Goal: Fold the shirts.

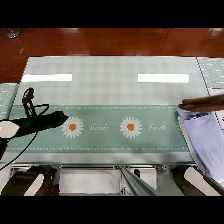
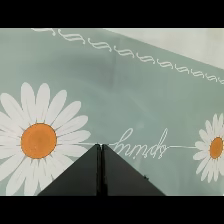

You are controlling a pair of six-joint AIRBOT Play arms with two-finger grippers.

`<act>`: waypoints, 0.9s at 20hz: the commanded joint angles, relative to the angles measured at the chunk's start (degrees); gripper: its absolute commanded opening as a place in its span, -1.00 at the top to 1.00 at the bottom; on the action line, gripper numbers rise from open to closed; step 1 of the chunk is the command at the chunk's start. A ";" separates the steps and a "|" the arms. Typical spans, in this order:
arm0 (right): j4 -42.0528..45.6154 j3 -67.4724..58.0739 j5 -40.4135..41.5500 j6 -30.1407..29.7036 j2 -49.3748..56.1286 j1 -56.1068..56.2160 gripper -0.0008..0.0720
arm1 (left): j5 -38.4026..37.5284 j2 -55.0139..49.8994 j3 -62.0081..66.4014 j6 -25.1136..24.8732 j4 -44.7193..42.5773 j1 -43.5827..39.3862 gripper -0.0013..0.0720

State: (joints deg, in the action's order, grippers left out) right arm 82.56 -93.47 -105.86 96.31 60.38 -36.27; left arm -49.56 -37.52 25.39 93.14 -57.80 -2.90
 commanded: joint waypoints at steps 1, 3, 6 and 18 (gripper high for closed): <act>14.25 19.02 -0.48 -4.50 -11.98 -10.08 0.89 | 1.92 -0.04 -0.02 -0.02 0.00 -0.04 0.89; 14.84 32.04 -0.50 -4.39 -17.57 -14.01 0.89 | 2.47 -0.04 -0.02 -0.02 0.00 -0.04 0.89; 20.68 42.10 1.84 0.04 -20.02 -15.87 -0.76 | 2.51 -0.04 0.00 -0.04 -0.02 -0.04 0.90; -14.10 -7.78 31.67 -6.32 14.91 28.59 0.89 | -3.37 -20.74 54.99 -11.93 -2.58 1.07 0.90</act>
State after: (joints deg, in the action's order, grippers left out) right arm 72.58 -93.67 -85.41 92.40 68.53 -22.61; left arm -48.29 -51.07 64.88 84.36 -59.33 -0.97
